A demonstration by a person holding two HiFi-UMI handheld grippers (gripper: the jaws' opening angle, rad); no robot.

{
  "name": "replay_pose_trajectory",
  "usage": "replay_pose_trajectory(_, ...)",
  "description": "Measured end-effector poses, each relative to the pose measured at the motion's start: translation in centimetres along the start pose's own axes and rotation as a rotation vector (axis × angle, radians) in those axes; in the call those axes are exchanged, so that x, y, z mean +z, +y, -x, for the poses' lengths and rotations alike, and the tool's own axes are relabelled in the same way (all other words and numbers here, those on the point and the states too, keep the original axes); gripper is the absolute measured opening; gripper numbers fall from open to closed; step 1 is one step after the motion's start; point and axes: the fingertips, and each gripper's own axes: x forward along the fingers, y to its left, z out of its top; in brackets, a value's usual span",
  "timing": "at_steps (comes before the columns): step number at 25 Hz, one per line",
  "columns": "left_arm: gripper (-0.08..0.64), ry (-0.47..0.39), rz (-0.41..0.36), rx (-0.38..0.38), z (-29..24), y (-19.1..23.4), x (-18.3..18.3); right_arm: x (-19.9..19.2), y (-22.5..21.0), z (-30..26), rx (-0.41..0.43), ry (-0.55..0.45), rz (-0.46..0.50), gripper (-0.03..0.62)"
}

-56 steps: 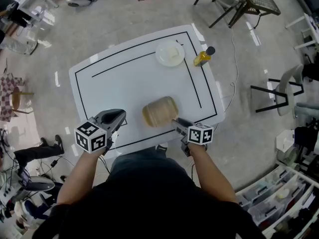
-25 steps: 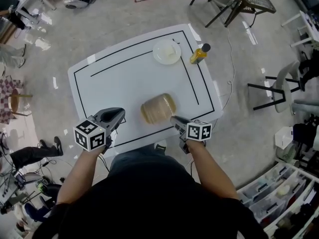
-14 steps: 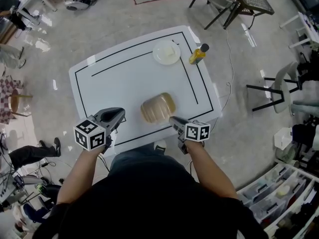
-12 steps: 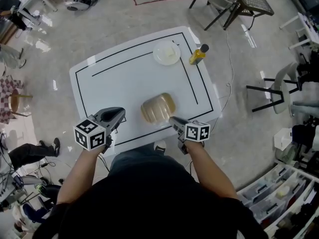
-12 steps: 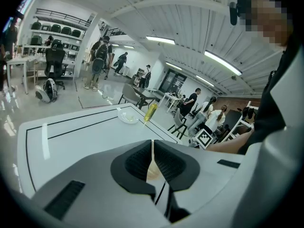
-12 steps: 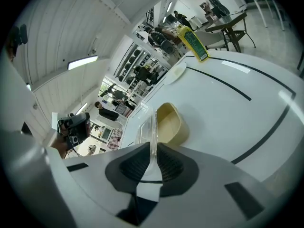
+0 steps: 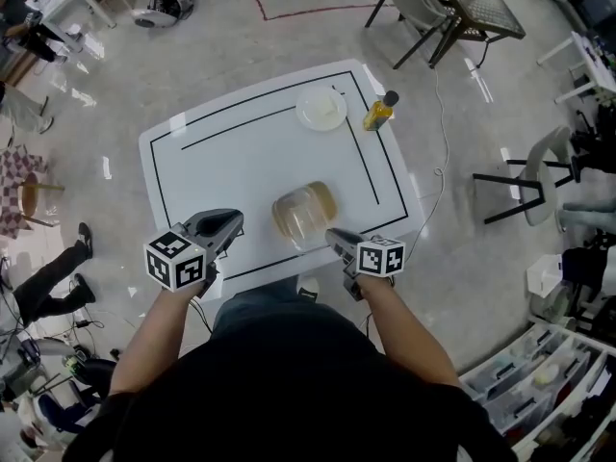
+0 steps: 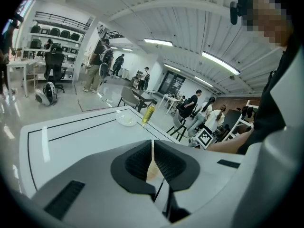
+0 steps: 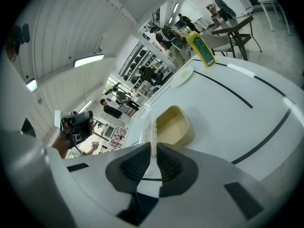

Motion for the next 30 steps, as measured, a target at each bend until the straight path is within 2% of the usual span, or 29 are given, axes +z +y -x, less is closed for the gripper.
replay_pose_trajectory(14, 0.034, -0.023, -0.025, -0.002, 2.0, -3.0, -0.6, -0.8, 2.6, 2.8, 0.028, -0.028, 0.067, 0.049)
replay_pose_trajectory(30, 0.034, -0.054, -0.048, -0.008, 3.8, -6.0, -0.9, -0.3, 4.7, 6.2, 0.009, -0.062, 0.164, 0.046)
